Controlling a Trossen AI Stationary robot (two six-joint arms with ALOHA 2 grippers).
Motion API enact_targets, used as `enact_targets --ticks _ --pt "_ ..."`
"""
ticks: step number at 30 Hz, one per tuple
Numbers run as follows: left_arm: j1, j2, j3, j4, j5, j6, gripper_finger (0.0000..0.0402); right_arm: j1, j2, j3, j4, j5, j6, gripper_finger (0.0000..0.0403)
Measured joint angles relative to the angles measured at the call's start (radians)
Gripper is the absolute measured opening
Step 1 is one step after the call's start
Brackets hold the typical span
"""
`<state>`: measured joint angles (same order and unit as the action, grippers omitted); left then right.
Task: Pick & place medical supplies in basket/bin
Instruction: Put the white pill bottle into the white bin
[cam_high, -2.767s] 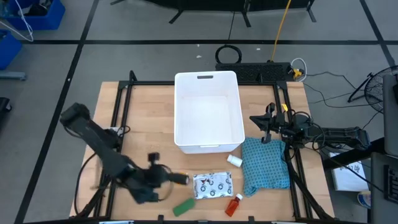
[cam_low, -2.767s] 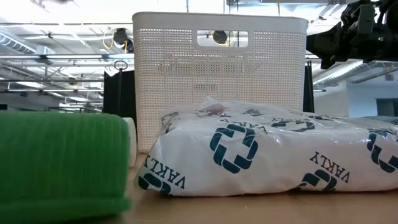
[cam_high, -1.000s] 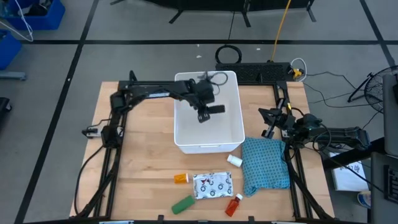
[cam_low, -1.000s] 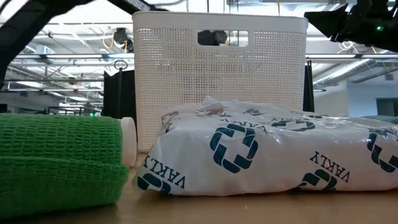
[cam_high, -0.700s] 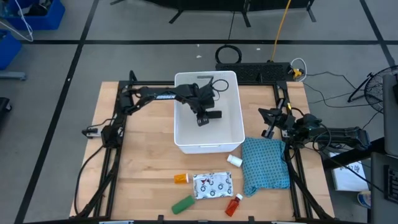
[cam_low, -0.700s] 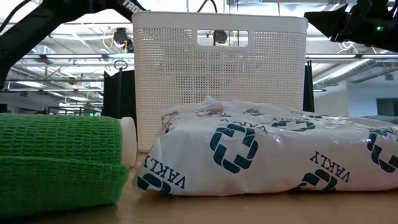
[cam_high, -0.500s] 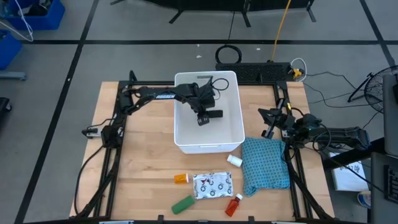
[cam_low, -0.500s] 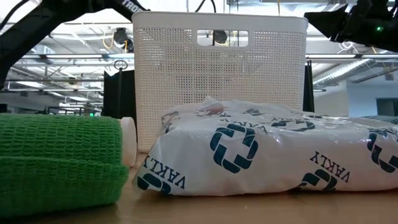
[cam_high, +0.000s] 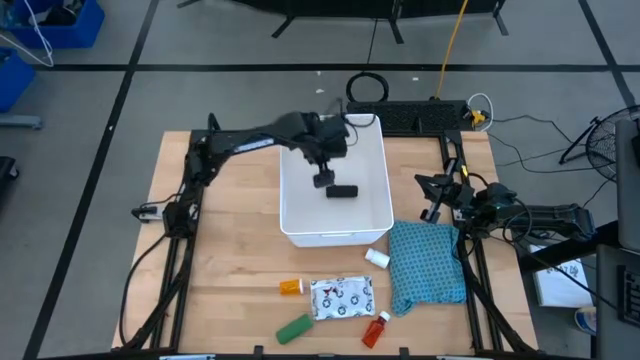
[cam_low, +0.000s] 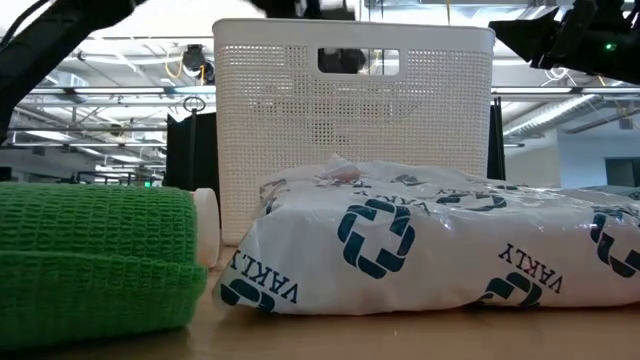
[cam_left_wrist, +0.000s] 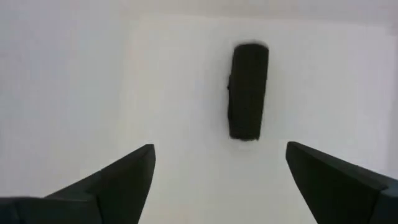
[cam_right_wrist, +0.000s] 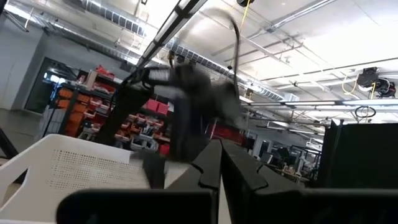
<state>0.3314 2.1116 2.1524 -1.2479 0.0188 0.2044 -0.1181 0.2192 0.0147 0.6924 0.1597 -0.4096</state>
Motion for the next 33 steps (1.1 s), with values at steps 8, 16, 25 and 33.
enact_targets --ticks 8,16,25,33 --pt "-0.124 -0.317 0.108 -0.146 -0.109 -0.003 0.0316 0.000 0.000 0.000 -0.005 -0.002 0.035 0.0004" --pt "-0.228 -0.839 -0.502 0.118 -0.123 -0.080 0.0081 0.000 0.000 0.000 -0.012 -0.003 0.071 0.0004" --pt "-0.294 -1.336 -1.481 1.082 -0.098 -0.112 0.0004 0.000 0.000 0.000 -0.039 -0.003 0.111 0.0004" --pt "-0.303 -1.465 -1.998 1.703 -0.132 -0.095 0.0002 0.000 0.000 0.000 -0.083 -0.006 0.199 0.0004"
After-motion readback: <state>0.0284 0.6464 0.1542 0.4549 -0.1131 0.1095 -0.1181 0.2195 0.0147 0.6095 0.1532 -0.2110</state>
